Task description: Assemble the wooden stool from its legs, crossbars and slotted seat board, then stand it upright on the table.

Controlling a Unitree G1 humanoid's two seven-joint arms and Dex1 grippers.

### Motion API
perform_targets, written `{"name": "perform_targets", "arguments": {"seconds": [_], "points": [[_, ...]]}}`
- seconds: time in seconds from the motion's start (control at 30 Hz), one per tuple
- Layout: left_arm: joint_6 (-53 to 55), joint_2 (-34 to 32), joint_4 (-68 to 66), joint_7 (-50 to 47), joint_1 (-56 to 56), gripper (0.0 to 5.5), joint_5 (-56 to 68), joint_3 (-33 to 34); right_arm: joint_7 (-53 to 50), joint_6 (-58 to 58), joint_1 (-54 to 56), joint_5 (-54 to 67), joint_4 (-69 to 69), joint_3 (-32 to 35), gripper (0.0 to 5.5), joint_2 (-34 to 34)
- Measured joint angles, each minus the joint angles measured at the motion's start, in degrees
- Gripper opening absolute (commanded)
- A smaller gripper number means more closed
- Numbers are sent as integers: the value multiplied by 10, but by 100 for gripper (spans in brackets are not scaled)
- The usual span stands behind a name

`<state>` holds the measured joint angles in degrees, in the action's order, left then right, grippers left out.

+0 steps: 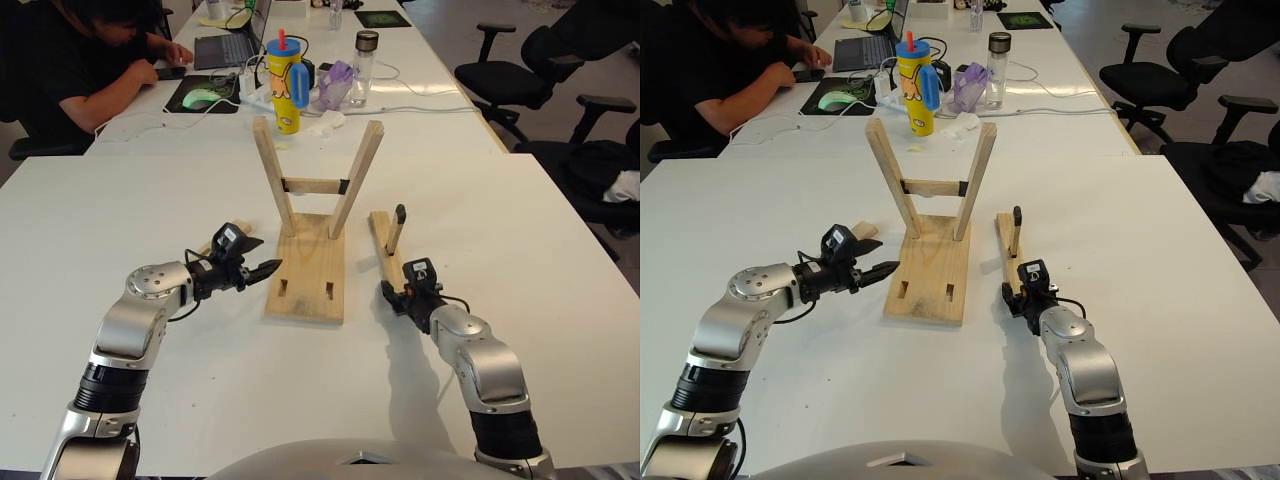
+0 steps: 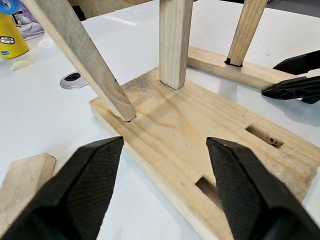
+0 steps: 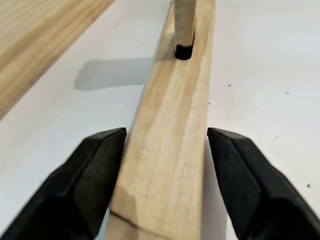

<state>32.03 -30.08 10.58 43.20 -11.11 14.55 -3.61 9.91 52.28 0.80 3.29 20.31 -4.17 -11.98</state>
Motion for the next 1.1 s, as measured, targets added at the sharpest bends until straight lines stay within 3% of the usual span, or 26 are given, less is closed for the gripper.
{"name": "perform_targets", "arguments": {"seconds": [0.07, 0.27, 0.57, 0.63, 0.9, 1.1], "points": [[-2, 0, -1, 0, -1, 309, -2, -6, 0, -1, 6, 3, -12, 7, 301, 1], [-13, 1, -6, 0, -16, 309, 2, -7, 1, -19, 10, 22, -31, 34, 211, 11], [32, 26, 1, 23, -48, 309, 117, 37, -26, -196, 74, 96, -13, 142, 205, 85], [48, 30, 8, 27, -56, 309, 157, 56, 9, -213, 99, 156, 15, 157, 205, 84], [159, 52, 39, 5, -120, 422, 389, 164, 45, -142, 165, 445, 95, 205, 205, 82], [226, 49, 3, -32, -164, 496, 505, 213, 127, 2, 166, 667, 98, 191, 205, -29]]}}
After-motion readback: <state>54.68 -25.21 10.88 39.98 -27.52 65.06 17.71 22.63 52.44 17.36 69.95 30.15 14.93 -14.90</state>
